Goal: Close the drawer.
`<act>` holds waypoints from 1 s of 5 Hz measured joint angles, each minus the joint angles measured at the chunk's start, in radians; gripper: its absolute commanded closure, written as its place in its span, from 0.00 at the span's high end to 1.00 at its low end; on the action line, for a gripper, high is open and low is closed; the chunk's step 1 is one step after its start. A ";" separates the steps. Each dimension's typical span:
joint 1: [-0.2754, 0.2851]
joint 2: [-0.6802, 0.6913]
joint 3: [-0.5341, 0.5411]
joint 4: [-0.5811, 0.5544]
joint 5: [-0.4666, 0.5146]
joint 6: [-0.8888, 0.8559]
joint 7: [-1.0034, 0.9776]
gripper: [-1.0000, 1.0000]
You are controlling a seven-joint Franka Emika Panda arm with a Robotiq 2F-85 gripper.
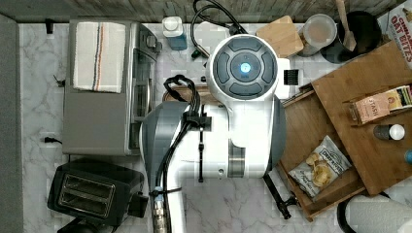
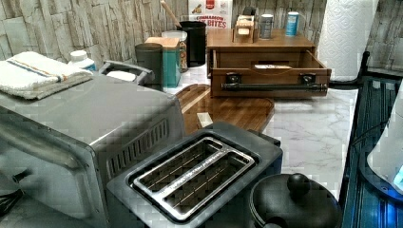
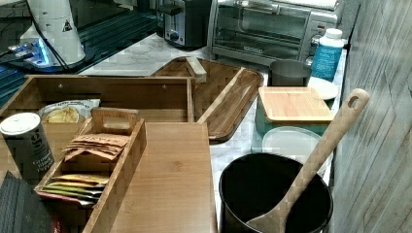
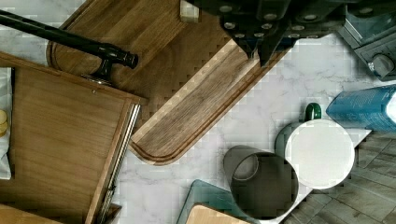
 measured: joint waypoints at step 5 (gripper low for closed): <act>0.000 0.019 0.002 -0.099 -0.007 0.086 -0.372 0.00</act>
